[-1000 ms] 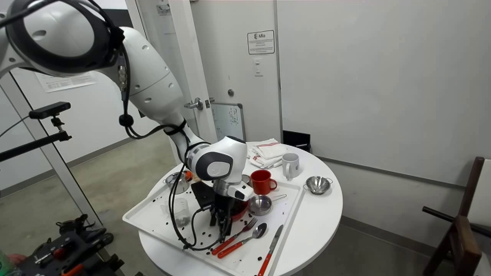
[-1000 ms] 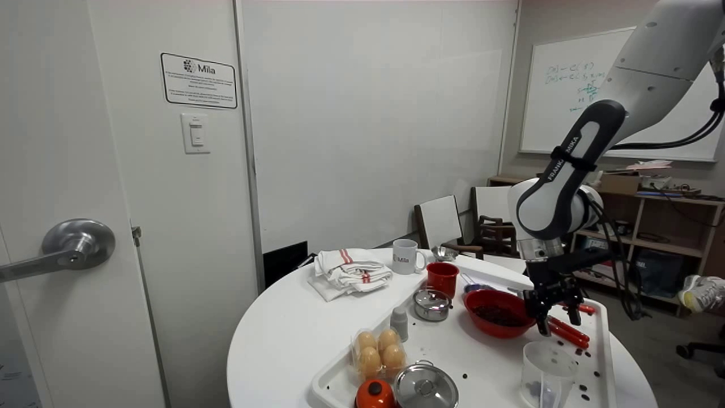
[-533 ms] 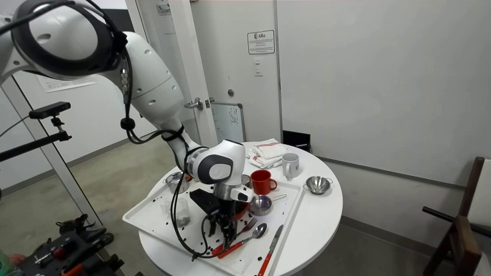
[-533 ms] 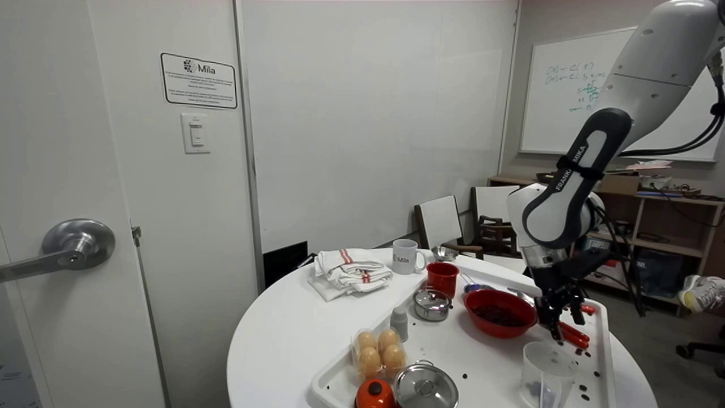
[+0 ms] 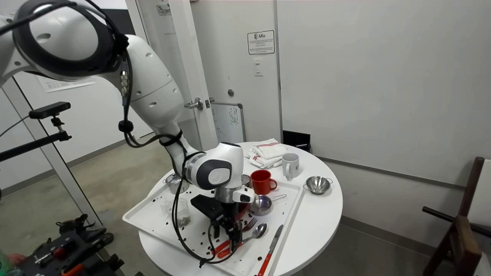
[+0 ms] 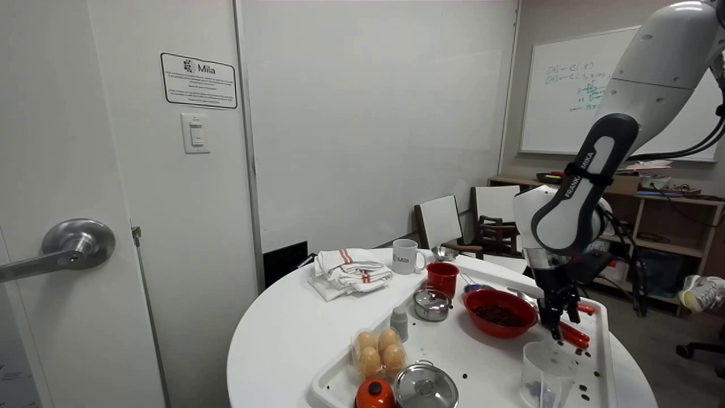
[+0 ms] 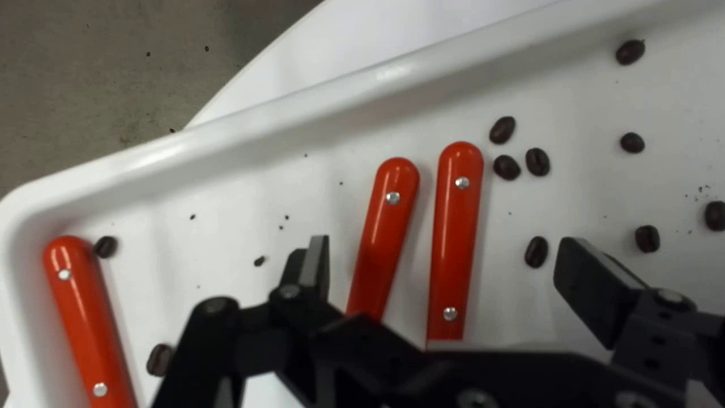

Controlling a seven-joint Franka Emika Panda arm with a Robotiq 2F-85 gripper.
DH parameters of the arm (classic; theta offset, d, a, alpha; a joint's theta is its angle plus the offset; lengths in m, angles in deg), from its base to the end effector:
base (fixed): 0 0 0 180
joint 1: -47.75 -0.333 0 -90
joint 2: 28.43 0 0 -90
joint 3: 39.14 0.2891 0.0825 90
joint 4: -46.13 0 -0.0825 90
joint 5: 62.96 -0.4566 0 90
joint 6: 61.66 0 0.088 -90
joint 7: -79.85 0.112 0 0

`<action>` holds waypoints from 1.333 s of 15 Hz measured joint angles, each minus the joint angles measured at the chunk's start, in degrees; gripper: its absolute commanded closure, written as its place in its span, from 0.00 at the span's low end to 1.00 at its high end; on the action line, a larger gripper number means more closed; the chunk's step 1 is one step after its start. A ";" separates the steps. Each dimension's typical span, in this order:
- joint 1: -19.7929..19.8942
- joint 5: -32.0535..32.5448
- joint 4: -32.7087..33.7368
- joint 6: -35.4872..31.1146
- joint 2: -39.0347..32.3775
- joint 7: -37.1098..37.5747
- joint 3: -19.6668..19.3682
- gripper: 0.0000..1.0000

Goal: Use the fork to mix the contents in the bowl

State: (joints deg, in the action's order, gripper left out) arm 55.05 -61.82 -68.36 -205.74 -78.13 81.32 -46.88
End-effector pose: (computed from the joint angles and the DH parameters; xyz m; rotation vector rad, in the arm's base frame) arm 0.5023 -0.1544 -0.0906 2.9944 -0.3620 -0.5429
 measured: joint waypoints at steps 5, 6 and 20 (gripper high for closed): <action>1.57 -1.68 -0.43 0.78 0.64 0.00 0.99 0.00; 1.41 -1.50 -0.43 0.50 0.62 0.17 0.78 0.00; -3.70 0.25 5.30 7.54 -1.97 0.52 0.85 0.00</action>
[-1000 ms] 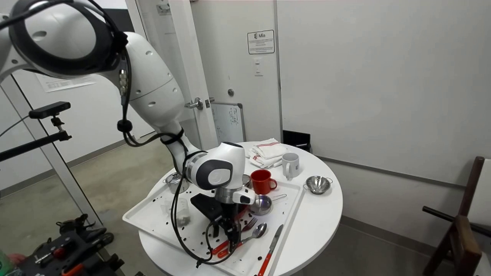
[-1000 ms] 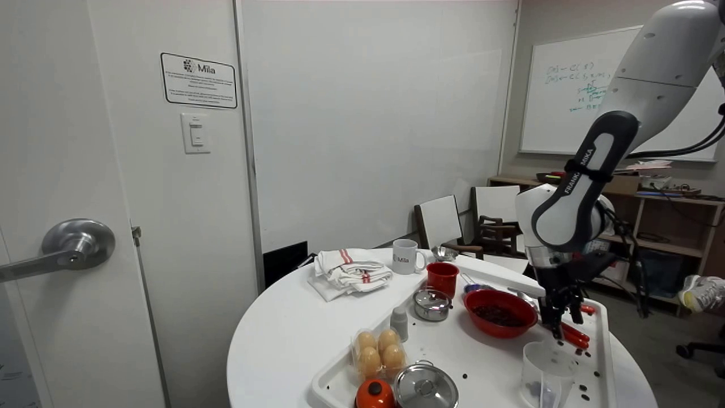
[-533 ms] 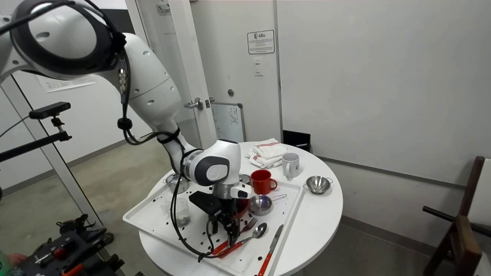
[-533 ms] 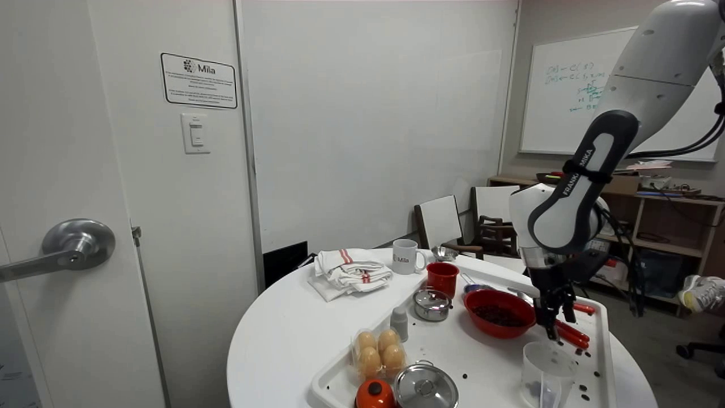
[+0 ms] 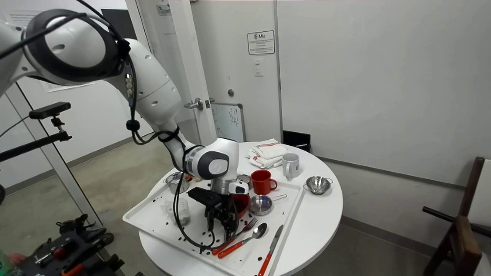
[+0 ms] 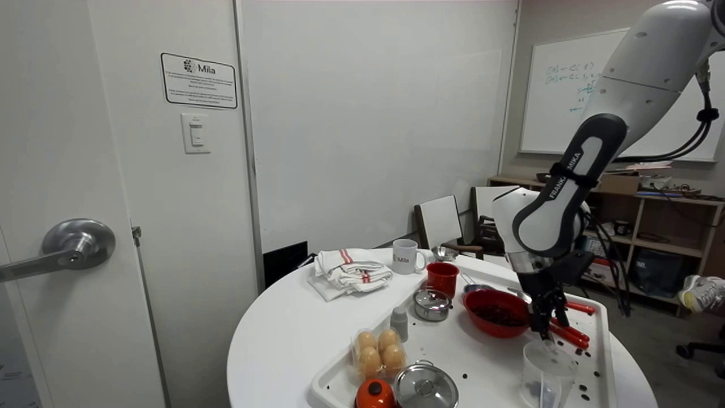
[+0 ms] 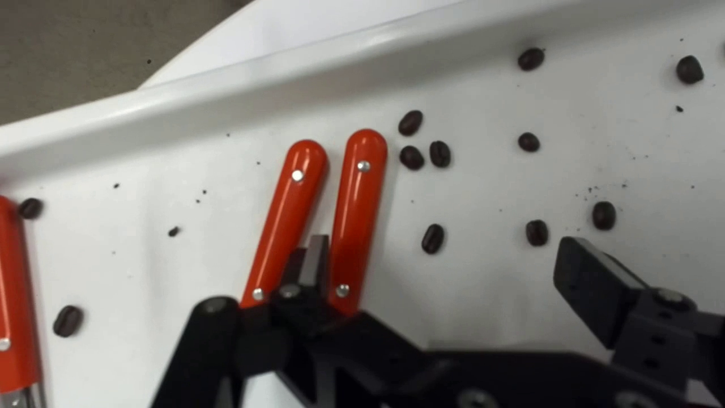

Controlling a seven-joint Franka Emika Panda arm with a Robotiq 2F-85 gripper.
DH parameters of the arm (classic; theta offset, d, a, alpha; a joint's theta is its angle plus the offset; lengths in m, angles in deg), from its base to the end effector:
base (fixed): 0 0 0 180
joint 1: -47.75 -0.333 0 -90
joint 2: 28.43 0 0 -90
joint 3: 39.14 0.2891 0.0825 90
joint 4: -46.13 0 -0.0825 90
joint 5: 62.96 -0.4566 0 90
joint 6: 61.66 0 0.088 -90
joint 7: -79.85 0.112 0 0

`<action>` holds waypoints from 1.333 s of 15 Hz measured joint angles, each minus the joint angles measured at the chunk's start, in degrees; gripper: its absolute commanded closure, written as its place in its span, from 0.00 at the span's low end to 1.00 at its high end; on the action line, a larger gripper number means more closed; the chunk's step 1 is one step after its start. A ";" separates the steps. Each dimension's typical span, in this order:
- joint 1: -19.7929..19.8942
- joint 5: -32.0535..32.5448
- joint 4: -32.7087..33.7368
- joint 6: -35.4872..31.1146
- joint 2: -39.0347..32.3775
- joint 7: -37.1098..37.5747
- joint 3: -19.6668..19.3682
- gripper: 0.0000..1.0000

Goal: Use the fork to mix the contents in the bowl

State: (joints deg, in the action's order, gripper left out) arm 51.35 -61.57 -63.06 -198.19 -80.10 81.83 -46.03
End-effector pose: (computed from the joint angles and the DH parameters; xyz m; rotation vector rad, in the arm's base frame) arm 0.5305 -0.1143 -0.0912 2.9782 -0.2555 -0.6479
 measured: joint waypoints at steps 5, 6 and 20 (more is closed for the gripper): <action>0.27 0.28 2.42 0.98 -3.52 0.00 -0.73 0.25; 0.46 0.28 2.77 1.27 -3.90 0.00 -0.75 0.25; 1.62 0.26 1.25 -2.55 -3.49 0.11 -1.87 0.00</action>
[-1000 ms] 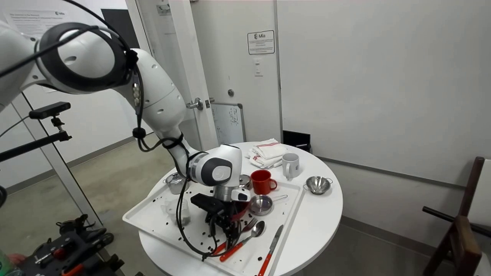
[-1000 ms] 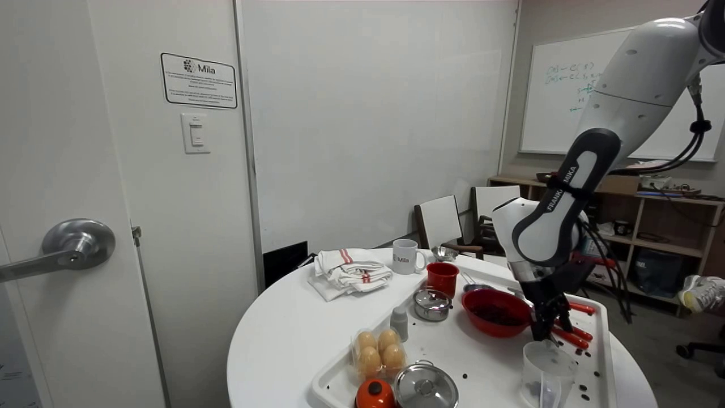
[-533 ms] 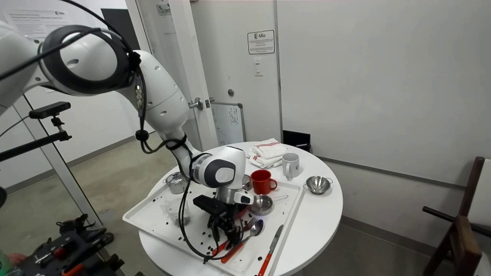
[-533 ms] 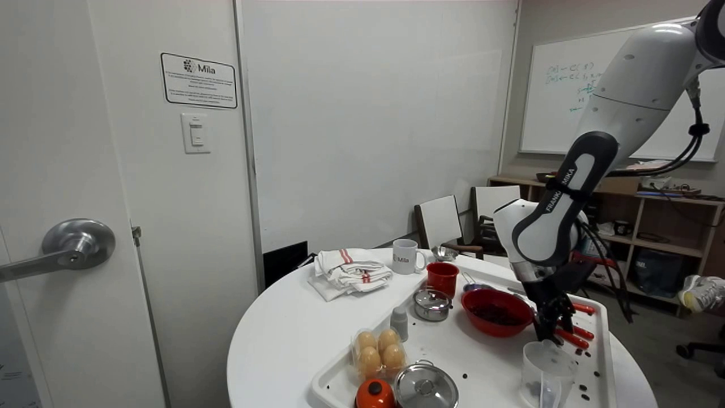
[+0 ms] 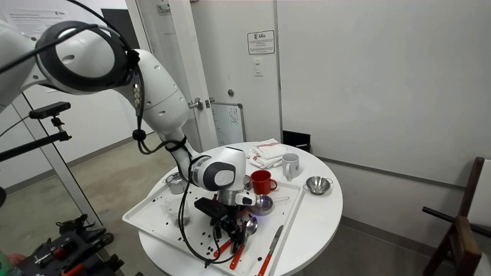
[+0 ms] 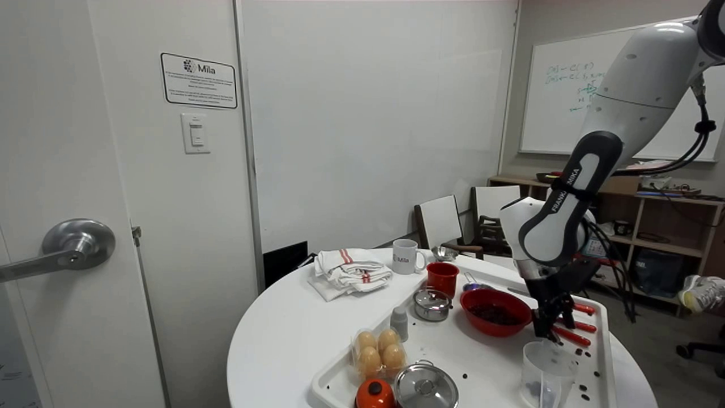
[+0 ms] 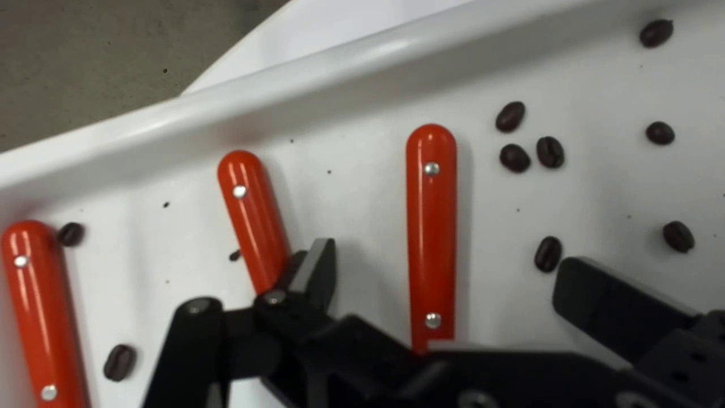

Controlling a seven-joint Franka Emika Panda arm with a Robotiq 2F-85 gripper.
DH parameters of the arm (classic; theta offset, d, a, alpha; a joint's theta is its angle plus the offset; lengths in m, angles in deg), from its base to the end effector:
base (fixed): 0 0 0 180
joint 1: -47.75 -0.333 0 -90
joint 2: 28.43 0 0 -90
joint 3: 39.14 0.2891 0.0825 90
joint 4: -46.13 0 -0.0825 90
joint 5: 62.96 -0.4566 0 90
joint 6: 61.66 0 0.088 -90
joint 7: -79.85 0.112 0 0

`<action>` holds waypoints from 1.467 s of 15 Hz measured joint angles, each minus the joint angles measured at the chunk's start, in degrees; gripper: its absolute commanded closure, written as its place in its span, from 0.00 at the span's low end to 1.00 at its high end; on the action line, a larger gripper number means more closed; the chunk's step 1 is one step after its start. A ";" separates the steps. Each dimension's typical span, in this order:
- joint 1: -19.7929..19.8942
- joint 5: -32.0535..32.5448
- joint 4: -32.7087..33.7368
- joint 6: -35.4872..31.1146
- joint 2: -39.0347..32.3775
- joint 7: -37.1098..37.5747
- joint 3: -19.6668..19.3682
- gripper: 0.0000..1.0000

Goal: Use the fork to mix the contents in the bowl

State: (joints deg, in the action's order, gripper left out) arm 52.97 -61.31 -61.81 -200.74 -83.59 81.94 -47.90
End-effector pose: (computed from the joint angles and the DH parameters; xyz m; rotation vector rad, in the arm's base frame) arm 0.5148 -0.1505 -0.1141 2.9494 -0.3198 -0.6384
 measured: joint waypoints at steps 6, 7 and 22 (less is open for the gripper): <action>0.10 -0.05 -4.04 -6.87 1.65 0.14 -0.58 0.00; 0.10 -0.06 -4.84 -8.15 1.98 0.17 -0.64 0.00; 1.18 -0.10 -17.56 -24.18 7.81 -1.82 -0.71 0.00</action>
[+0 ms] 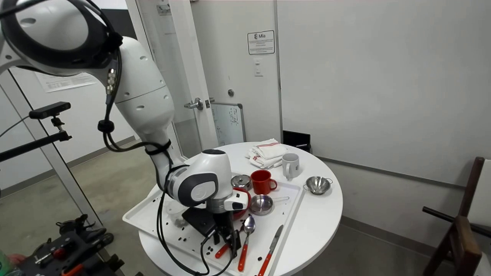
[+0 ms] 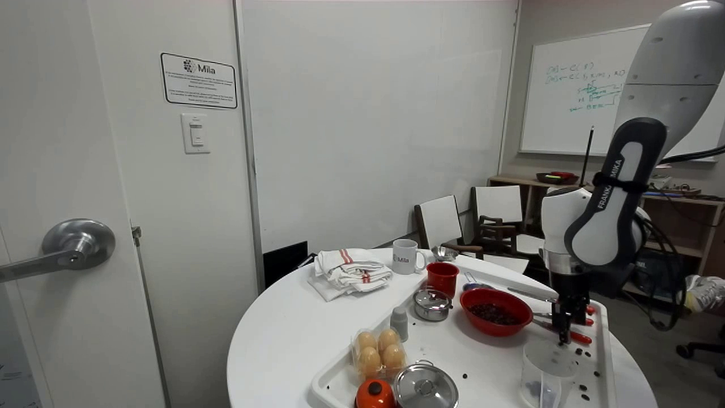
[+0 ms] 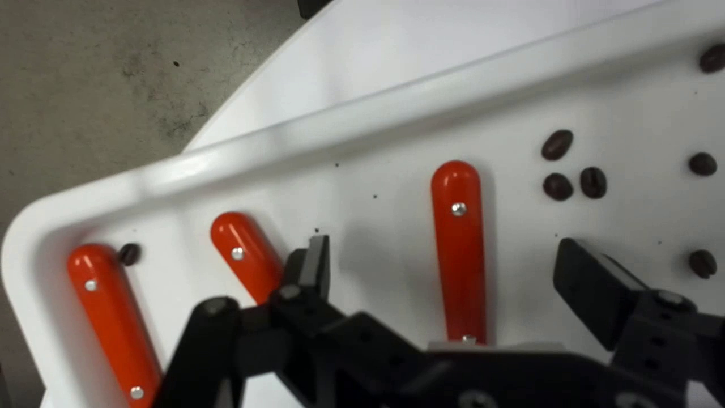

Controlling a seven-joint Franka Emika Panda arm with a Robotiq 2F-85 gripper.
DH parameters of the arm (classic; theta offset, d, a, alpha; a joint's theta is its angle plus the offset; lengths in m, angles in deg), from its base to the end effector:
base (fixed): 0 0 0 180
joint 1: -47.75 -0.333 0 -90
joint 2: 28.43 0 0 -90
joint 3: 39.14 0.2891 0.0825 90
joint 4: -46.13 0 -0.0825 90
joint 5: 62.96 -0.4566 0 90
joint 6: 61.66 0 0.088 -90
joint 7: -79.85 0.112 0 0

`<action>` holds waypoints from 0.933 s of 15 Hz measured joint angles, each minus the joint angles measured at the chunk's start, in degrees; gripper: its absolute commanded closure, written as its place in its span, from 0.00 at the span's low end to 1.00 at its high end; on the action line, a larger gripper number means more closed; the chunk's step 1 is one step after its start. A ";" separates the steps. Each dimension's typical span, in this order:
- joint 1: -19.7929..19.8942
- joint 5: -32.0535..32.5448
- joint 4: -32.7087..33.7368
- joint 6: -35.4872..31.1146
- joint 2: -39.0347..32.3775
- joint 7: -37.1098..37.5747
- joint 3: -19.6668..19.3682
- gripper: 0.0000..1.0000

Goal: Use the fork to mix the contents in the bowl

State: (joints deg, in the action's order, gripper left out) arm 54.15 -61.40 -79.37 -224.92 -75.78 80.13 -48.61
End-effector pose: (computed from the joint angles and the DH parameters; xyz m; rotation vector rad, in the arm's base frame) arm 0.4550 -0.1556 -0.0934 3.0048 -0.3200 -0.2651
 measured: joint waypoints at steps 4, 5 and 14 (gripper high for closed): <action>2.16 0.16 -2.73 -2.38 1.21 -4.10 1.16 0.00; 2.57 0.23 -3.19 -2.80 1.37 -5.06 1.28 0.01; 4.75 1.12 -4.07 -3.14 2.06 -9.97 1.98 0.71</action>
State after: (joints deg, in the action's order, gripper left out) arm 58.90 -60.28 -83.44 -228.06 -73.71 70.15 -46.63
